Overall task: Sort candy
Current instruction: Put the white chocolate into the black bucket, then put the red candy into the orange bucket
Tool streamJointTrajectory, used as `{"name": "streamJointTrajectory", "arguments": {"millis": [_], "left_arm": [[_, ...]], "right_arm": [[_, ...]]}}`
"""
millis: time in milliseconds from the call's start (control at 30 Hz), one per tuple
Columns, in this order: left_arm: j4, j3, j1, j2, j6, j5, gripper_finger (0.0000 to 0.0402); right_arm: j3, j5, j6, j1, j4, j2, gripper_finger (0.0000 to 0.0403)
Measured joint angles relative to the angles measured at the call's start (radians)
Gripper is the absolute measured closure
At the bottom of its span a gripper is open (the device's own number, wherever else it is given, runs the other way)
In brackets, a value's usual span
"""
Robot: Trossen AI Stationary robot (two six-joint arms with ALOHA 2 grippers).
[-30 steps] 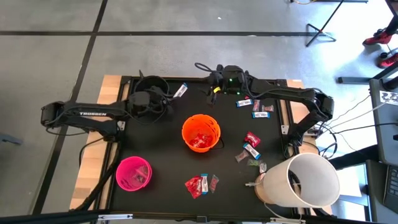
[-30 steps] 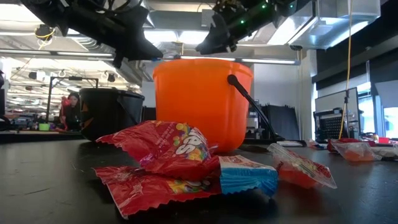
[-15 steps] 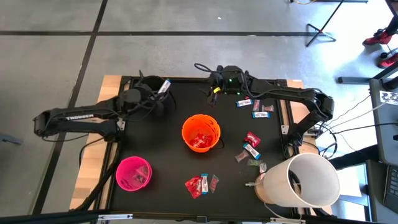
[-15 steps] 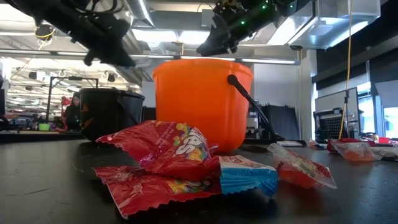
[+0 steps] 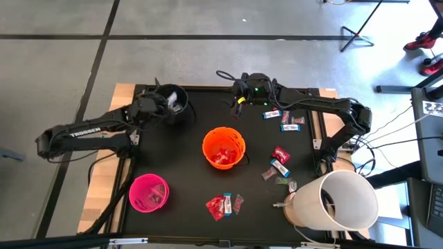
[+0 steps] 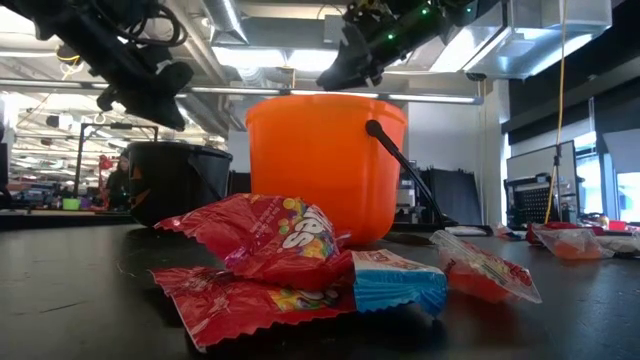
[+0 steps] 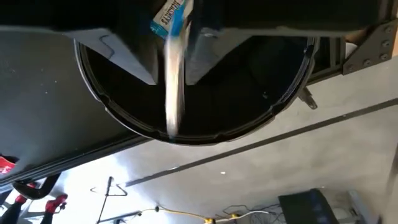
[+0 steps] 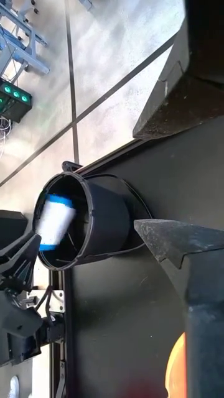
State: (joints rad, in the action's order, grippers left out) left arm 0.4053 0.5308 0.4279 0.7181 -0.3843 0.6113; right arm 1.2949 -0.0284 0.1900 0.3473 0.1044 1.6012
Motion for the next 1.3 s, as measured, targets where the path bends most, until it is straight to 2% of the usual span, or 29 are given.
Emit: {"name": "streamJointTrajectory", "arguments": {"millis": [167, 300, 400, 600, 733, 967, 1100, 1300], "left_arm": [[-0.001, 0.000, 0.017, 0.000, 0.002, -0.009, 0.0265], [-0.046, 0.000, 0.017, -0.022, 0.025, -0.030, 0.0249], [-0.150, 0.000, 0.011, -0.048, 0.125, -0.125, 0.0250], [-0.372, 0.000, -0.002, -0.086, 0.302, -0.352, 0.0252], [-0.405, 0.000, -0.002, -0.085, 0.343, -0.460, 0.0252], [-0.409, 0.000, -0.002, -0.083, 0.366, -0.570, 0.0252], [-0.418, 0.000, -0.002, -0.083, 0.380, -0.620, 0.0252], [-0.425, 0.000, -0.002, -0.082, 0.379, -0.645, 0.0253]], "right_arm": [[0.000, 0.051, 0.022, 0.000, 0.029, 0.000, 0.0182], [0.000, 0.133, 0.023, 0.000, 0.122, 0.000, 0.0182], [0.000, 0.171, 0.007, 0.000, 0.199, 0.000, 0.0182], [-0.001, 0.168, -0.080, 0.022, 0.319, 0.000, 0.0182], [-0.001, 0.168, -0.117, 0.029, 0.341, -0.004, 0.0182], [-0.007, 0.168, -0.140, 0.028, 0.361, -0.035, 0.0182], [-0.093, 0.175, -0.164, 0.034, 0.280, -0.106, 0.0182], [-0.347, 0.186, -0.274, 0.061, 0.058, -0.244, 0.0182]]}}
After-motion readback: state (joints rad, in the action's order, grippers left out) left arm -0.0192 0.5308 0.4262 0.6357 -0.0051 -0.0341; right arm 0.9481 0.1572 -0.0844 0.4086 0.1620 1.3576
